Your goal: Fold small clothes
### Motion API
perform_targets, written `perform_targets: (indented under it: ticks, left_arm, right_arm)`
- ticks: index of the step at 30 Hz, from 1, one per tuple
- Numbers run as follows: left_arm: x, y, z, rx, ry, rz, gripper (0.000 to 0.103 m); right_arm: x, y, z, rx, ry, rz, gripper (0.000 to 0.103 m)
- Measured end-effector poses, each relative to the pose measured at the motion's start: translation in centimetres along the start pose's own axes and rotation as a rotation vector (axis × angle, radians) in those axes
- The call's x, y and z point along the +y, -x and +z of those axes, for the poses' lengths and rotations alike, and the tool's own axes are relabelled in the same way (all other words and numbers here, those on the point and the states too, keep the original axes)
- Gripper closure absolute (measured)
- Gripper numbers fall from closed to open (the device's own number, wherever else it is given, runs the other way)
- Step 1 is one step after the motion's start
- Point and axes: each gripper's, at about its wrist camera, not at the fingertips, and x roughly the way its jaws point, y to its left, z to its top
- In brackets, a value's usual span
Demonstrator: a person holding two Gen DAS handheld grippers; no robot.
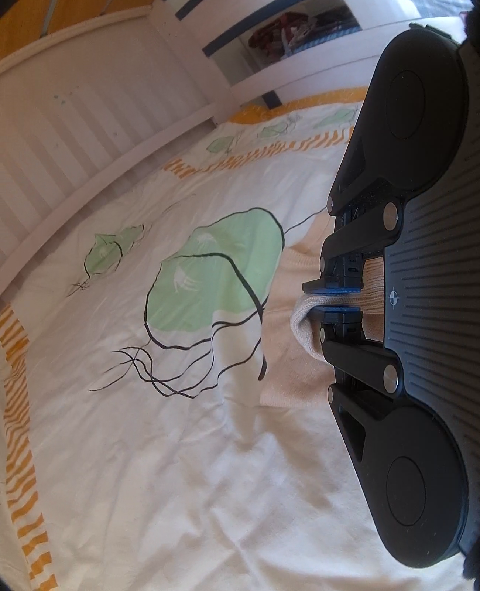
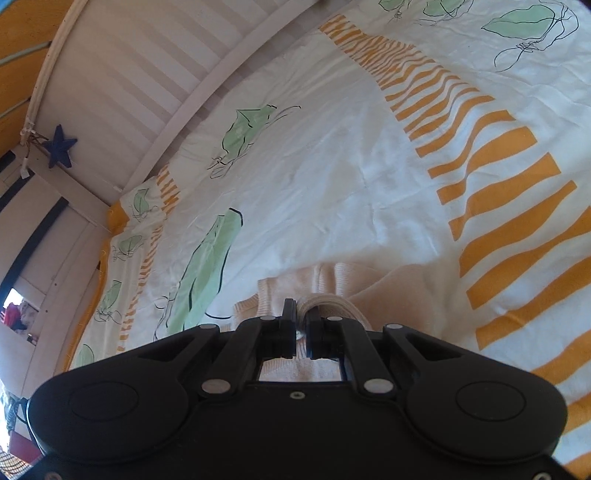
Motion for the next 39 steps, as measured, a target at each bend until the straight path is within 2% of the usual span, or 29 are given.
perform_targets:
  ticks: [11,12,14,16,17,18,19,20,21,22,23,24,28,32,37,39]
  left_arm:
    - [0.9,-2.2,0.5,0.005,0.003,0.027,0.094]
    - [0.8,-2.2,0.6,0.001,-0.010,0.028,0.090]
    - [0.3,-1.4,0.9,-0.044,-0.043,0.041,0.069]
    - [-0.3,-0.1,1.2,-0.116,-0.078,0.045,0.033]
    - [-0.6,0.6,1.4,-0.139,-0.089,0.037,0.029]
    - [-0.9,1.2,1.6,-0.147,-0.097,0.034,0.028]
    - [-1.2,1.8,1.6,-0.146,-0.111,0.037,0.028]
    - [-1.7,2.4,1.5,-0.144,-0.133,0.043,0.027]
    - [-2.3,3.0,1.2,-0.141,-0.163,0.045,0.026]
    - [-2.8,3.6,0.8,-0.136,-0.194,0.042,0.021]
    - [-3.4,4.1,0.2,-0.122,-0.232,0.039,0.019]
    - [-3.9,4.5,-0.4,-0.102,-0.266,0.043,0.016]
    - [-4.8,5.1,-3.3,-0.045,-0.356,0.032,0.016]
    - [-4.5,3.2,-5.4,0.031,-0.428,0.055,0.016]
    - [-3.6,1.0,-5.9,0.095,-0.454,0.080,0.016]
    - [-3.3,0.3,-5.8,0.115,-0.463,0.112,0.016]
  right_arm:
    - [0.2,-2.6,0.7,0.017,0.042,-0.066,0.090]
    - [0.1,-2.8,0.8,0.020,0.039,-0.075,0.090]
    - [0.1,-3.0,0.8,0.019,0.036,-0.083,0.090]
    - [0.2,-2.8,1.0,0.010,0.043,-0.087,0.090]
    - [0.3,-2.7,1.1,0.005,0.048,-0.082,0.089]
    - [0.4,-2.5,1.2,-0.003,0.055,-0.080,0.088]
    - [0.6,-2.2,1.2,-0.019,0.062,-0.082,0.081]
    - [0.7,-1.7,1.3,-0.041,0.065,-0.081,0.065]
    - [0.7,-1.1,1.4,-0.062,0.063,-0.070,0.054]
    - [0.6,-0.4,1.5,-0.084,0.053,-0.050,0.036]
    - [0.6,0.2,1.5,-0.097,0.049,-0.037,0.030]
    - [0.6,0.8,1.5,-0.101,0.052,-0.033,0.030]
    - [1.6,2.4,0.6,-0.060,0.138,-0.066,0.030]
    - [2.4,2.3,-0.9,-0.006,0.235,-0.114,0.030]
    - [2.3,1.0,-1.6,0.029,0.249,-0.129,0.030]
    - [1.9,0.5,-1.7,0.046,0.241,-0.126,0.036]
